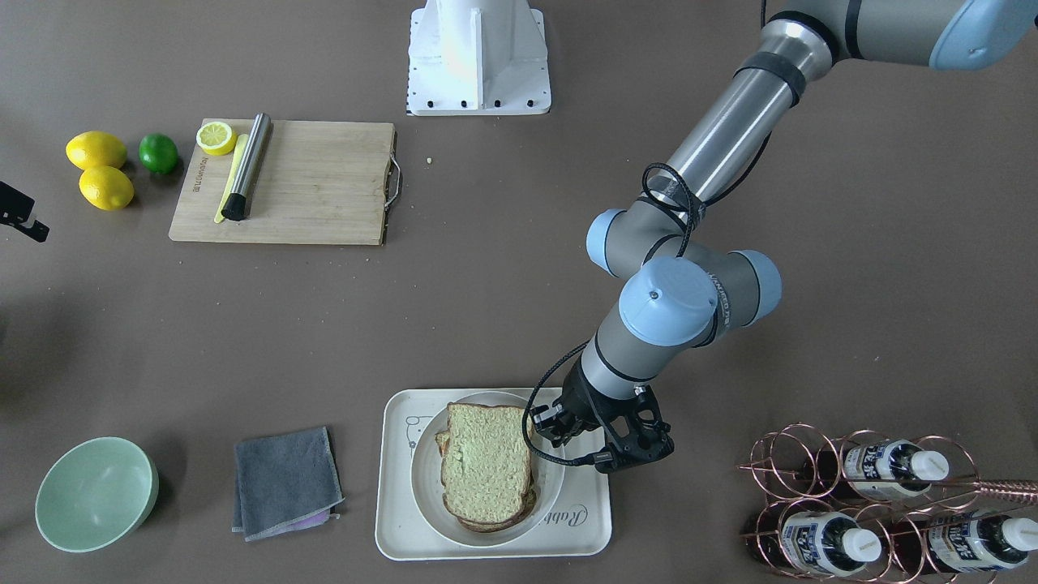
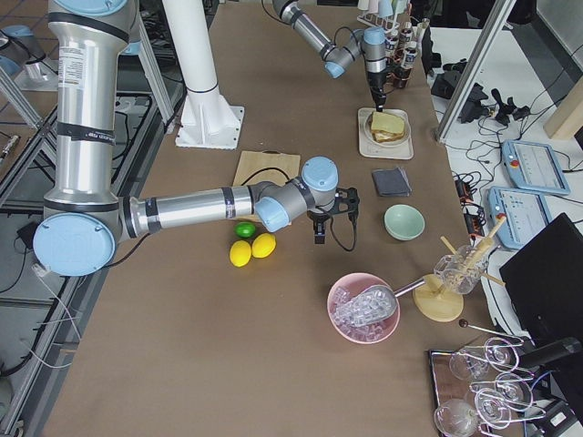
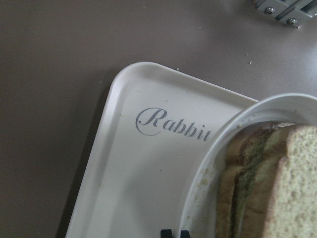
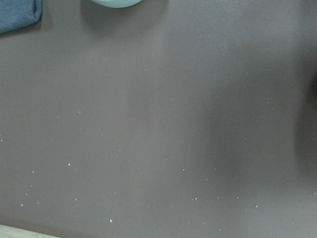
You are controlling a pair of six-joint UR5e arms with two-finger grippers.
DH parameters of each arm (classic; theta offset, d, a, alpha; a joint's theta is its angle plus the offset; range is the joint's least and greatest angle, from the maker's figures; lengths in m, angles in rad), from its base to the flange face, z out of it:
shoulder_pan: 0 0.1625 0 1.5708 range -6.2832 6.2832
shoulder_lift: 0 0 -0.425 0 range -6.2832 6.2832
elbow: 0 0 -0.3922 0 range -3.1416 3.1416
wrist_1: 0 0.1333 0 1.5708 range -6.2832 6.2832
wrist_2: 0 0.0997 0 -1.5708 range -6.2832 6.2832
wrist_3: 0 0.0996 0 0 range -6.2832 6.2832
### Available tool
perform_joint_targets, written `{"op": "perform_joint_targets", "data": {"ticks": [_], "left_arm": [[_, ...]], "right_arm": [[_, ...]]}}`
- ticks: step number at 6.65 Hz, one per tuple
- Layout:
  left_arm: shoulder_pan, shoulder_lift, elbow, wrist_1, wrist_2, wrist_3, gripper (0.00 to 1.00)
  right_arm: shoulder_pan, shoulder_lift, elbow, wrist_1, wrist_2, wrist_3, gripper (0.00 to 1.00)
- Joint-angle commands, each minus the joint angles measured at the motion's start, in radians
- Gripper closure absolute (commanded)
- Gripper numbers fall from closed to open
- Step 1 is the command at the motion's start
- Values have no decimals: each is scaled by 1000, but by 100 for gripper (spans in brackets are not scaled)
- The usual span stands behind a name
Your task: Make sandwich and place on tray
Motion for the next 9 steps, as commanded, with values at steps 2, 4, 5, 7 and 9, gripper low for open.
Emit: {"op": "perform_joint_targets", "data": {"ticks": [2, 4, 5, 7, 9], "left_arm": [[-58, 124, -246, 50, -3, -3, 24], [-115, 247, -468, 280, -35, 128, 24], [-147, 349, -586, 372, -73, 308, 24], [-251, 495, -785, 647, -92, 797, 22], [-440, 646, -1011, 943, -260, 1215, 20]], "right_arm": [[-9, 26, 21, 0, -2, 62, 0], [23, 28, 9, -12, -8, 50, 0], [30, 26, 3, -21, -19, 49, 0], [72, 35, 12, -172, -108, -111, 0], [190, 35, 21, -311, -104, -329, 0]]}}
